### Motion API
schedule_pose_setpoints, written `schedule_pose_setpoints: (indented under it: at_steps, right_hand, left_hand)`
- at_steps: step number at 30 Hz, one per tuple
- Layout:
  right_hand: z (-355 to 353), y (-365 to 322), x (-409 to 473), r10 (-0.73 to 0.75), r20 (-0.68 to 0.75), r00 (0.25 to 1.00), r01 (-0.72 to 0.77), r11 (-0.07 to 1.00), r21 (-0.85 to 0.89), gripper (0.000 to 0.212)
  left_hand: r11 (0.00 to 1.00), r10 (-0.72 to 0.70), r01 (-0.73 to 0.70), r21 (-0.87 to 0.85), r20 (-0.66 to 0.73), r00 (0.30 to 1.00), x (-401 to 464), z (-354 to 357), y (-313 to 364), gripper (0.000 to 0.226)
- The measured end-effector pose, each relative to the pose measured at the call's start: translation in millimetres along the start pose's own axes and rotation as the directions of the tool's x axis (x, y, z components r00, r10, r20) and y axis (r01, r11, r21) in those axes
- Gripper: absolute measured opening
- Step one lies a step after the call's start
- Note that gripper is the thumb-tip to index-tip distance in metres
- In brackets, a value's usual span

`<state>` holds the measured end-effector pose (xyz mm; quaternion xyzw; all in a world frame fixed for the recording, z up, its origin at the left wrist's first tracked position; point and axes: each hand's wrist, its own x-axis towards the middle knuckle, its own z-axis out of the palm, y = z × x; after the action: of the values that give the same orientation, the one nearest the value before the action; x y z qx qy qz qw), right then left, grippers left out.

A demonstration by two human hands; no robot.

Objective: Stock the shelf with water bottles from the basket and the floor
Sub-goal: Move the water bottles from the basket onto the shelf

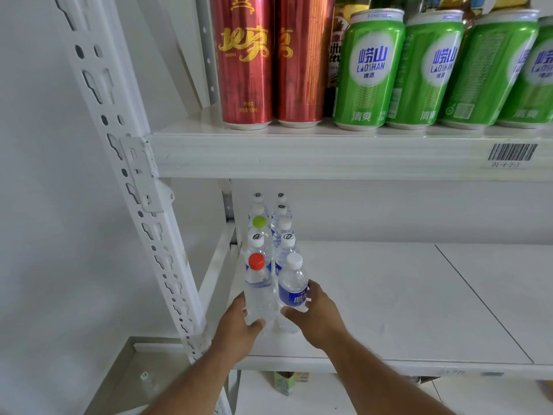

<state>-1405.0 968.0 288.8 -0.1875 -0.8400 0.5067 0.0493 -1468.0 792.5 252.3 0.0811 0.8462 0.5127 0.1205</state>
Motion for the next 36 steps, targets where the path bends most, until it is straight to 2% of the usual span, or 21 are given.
schedule_pose_setpoints:
  at_steps: [9,15,19,25,33,36]
  right_hand:
    - [5,0,5,0.158,0.033,0.987,-0.153,0.979,-0.137,0.052]
    - [4,0,-14,0.199,0.045,0.979,-0.189,0.969,-0.159,0.059]
    - [-1,1,-36,0.227,0.026,0.973,-0.217,0.955,-0.202,0.069]
    - [-11,-8,-67,0.187,0.007,0.982,-0.179,0.952,-0.249,0.075]
    - [-26,-20,-111,0.069,0.056,0.996,-0.052,0.964,-0.260,0.062]
    - [-37,-18,-131,0.051,0.076,0.996,-0.028,0.961,-0.274,0.069]
  left_hand:
    - [0.996,-0.079,0.078,0.038,0.034,0.996,-12,-4,3,0.074]
    - [0.989,-0.119,0.109,0.103,0.106,0.987,-26,-10,-4,0.084]
    - [0.965,-0.116,0.079,0.250,0.137,0.984,-41,-14,-5,0.082]
    - [0.931,-0.065,0.011,0.365,0.135,0.989,-66,-16,12,0.078]
    - [0.923,-0.006,-0.027,0.383,0.086,0.996,-112,-11,39,0.073]
    - [0.933,0.004,-0.027,0.358,0.064,0.998,-136,-5,49,0.072]
